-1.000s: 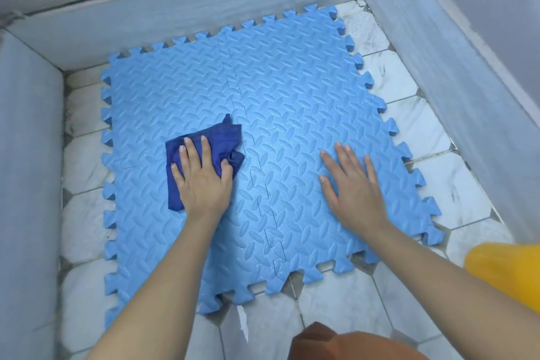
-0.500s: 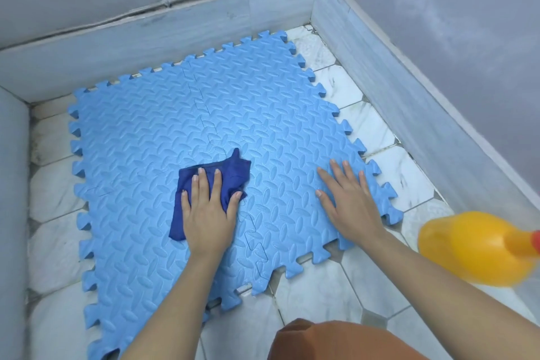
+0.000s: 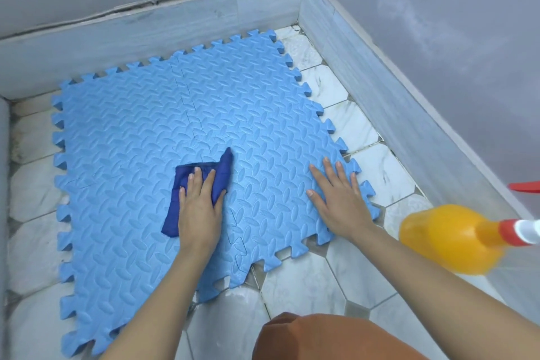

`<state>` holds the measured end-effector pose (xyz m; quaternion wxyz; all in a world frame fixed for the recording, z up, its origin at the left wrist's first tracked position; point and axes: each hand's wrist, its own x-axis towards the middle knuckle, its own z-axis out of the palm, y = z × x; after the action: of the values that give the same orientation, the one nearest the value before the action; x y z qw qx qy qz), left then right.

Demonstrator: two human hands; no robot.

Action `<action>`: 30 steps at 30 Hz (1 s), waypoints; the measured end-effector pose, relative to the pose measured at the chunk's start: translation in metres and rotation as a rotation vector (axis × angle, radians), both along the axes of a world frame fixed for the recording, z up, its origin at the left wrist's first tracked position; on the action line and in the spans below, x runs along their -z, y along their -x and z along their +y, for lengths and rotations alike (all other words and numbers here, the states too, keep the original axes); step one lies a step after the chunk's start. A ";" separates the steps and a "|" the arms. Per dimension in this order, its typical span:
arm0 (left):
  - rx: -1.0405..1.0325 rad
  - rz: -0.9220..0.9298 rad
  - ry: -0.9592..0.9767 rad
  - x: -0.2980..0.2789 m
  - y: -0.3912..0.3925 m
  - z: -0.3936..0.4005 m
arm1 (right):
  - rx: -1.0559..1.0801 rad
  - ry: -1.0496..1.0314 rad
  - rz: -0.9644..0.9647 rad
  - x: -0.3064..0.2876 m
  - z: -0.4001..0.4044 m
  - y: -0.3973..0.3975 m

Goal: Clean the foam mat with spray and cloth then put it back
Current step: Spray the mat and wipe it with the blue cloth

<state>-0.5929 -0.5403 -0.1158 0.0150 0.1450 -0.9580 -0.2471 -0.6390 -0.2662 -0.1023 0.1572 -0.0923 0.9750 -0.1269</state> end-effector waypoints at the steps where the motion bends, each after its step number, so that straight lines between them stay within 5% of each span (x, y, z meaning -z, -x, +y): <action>1: 0.056 0.016 -0.032 -0.001 -0.003 0.008 | 0.024 0.064 -0.016 -0.005 0.002 0.000; 6: 0.306 0.066 -0.207 -0.015 -0.008 0.080 | 0.208 0.309 0.047 -0.035 0.030 -0.047; 16: 0.648 0.045 -0.408 -0.040 -0.032 0.229 | 0.374 0.167 0.257 -0.036 0.104 -0.202; 22: 0.752 -0.103 -0.344 -0.036 -0.050 0.260 | 0.598 0.015 0.144 -0.018 0.148 -0.230; 30: 0.801 -0.002 -0.191 -0.047 -0.006 0.268 | 0.684 -0.038 0.156 -0.018 0.168 -0.212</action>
<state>-0.5865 -0.2722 -0.0688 -0.0967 -0.2382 -0.9114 -0.3213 -0.4274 -0.0983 -0.0841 0.0321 0.2332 0.9608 -0.1467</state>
